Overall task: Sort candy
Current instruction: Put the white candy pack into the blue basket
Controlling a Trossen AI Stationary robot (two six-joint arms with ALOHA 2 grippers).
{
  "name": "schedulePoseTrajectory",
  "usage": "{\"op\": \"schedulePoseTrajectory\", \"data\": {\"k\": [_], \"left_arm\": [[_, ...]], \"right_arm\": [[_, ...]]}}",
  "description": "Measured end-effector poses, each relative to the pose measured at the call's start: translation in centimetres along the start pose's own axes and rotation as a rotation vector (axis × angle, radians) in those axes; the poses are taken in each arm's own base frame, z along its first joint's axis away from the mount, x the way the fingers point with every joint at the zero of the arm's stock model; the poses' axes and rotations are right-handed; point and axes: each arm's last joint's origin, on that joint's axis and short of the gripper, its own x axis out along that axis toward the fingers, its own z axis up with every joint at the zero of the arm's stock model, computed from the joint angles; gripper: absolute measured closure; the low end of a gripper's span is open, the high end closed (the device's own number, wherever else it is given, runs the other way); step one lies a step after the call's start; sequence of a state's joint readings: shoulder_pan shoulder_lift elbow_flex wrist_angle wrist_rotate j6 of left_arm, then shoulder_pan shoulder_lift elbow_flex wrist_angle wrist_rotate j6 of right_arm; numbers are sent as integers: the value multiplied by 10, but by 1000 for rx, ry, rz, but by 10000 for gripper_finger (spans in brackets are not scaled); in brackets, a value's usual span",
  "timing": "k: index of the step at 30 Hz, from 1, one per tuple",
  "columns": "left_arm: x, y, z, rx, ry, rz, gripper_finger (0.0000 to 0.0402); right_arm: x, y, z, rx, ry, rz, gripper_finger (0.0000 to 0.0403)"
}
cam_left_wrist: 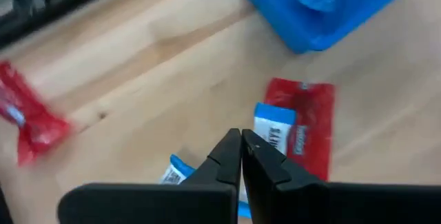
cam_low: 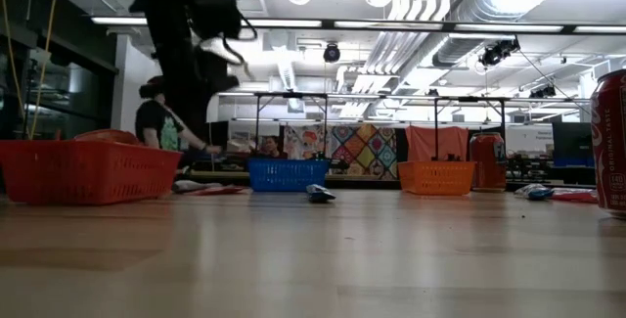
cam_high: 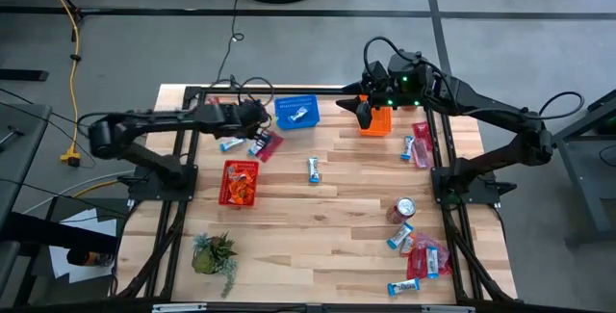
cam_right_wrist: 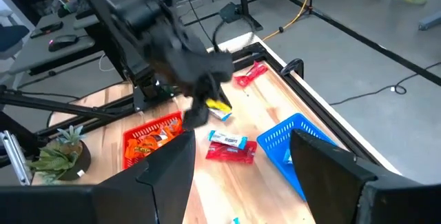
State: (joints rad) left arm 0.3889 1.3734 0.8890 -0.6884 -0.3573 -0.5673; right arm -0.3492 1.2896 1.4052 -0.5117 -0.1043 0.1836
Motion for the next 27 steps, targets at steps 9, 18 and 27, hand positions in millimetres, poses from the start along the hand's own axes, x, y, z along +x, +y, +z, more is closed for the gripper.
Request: {"op": "schedulePoseTrajectory", "data": {"k": [9,18,27], "left_arm": [[-13,23,-7,116,141,-69,343],[17,53,-30,128,329,-115,206],[42,69,-30,140,413,-138,134]], "right_arm": [[0,1,0,24,1,2,171],[0,0,-2,26,16,-1,171],[3,0,-3,22,25,-3,171]]}}
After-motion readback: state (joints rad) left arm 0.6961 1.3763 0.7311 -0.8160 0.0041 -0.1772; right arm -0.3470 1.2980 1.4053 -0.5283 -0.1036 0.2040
